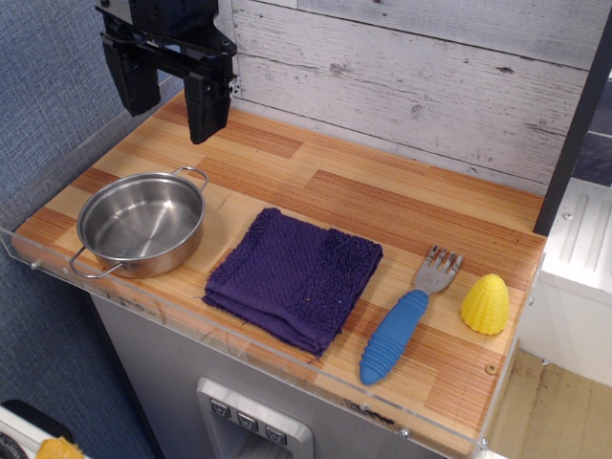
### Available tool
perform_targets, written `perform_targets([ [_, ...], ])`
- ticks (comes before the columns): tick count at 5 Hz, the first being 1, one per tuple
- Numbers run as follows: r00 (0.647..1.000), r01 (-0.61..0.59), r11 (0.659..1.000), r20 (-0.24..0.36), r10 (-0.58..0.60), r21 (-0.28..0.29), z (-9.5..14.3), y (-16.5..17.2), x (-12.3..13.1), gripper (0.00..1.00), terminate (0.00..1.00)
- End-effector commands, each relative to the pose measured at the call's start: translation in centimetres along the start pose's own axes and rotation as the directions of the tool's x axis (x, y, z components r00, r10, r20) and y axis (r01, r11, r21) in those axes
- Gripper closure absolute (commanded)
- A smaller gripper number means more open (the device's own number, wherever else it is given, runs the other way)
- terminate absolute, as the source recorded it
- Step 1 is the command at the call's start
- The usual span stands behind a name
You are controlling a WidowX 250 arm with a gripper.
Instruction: Move the cloth to the far edge of the counter.
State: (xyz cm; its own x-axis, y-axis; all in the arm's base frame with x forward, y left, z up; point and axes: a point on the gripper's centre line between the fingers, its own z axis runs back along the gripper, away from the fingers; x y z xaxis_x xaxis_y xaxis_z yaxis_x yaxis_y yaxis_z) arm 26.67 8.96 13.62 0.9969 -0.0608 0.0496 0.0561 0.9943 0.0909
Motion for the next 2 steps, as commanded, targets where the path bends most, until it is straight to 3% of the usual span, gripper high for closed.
perform_targets([
  [1, 1.000, 0.000, 1.000, 0.000, 0.000, 0.000, 0.0, 0.0, 0.0, 0.00, 0.00],
  [2, 1.000, 0.019, 1.000, 0.003, -0.019, 0.000, 0.0, -1.5, 0.3, 0.00, 0.00],
])
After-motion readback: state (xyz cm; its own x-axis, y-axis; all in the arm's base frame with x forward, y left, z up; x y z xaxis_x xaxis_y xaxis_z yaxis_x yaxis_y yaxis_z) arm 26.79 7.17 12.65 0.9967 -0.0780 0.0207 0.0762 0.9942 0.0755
